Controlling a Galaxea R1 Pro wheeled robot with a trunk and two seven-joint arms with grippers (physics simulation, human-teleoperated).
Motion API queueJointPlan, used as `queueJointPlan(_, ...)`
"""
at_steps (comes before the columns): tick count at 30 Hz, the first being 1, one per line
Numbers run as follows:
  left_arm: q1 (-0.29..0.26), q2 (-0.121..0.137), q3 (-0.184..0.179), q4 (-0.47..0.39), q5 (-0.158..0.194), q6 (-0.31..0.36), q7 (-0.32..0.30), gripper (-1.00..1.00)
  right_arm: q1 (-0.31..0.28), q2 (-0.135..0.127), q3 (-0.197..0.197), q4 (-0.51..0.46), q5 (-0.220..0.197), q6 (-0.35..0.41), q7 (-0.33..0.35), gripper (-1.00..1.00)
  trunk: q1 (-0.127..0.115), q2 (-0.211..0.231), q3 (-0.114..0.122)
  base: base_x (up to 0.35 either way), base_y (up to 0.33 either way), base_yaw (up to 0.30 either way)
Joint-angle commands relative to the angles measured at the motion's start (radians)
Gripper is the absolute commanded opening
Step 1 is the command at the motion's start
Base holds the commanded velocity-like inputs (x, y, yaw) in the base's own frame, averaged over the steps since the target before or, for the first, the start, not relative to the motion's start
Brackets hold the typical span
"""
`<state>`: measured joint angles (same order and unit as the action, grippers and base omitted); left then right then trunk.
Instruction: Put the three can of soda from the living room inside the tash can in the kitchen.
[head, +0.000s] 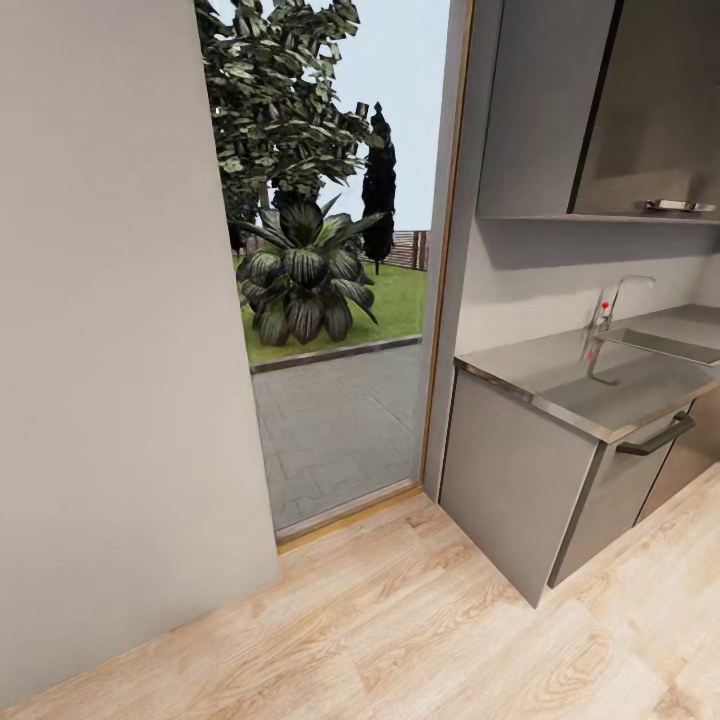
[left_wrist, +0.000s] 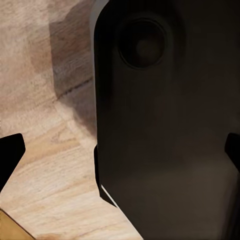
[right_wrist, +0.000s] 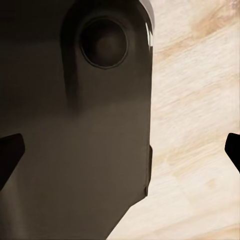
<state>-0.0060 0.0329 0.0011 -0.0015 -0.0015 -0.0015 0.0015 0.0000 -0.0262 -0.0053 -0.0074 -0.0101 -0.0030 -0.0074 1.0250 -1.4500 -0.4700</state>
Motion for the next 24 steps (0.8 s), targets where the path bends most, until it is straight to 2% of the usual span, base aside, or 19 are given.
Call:
queueJointPlan(1,0.000,0.000,0.000,0.000,0.000,0.000,0.000,1.00,0.000,0.000,0.000,0.000,0.000,0.000,0.000,1.00,0.000,0.000,0.000,0.000,0.000,0.000)
queueJointPlan(24,0.000,0.001,0.000,0.000,0.000,0.000,0.000,1.00,0.000,-0.009,-0.002,-0.002,0.001,0.000,0.000,1.00,0.000,0.000,0.000,0.000,0.000,0.000)
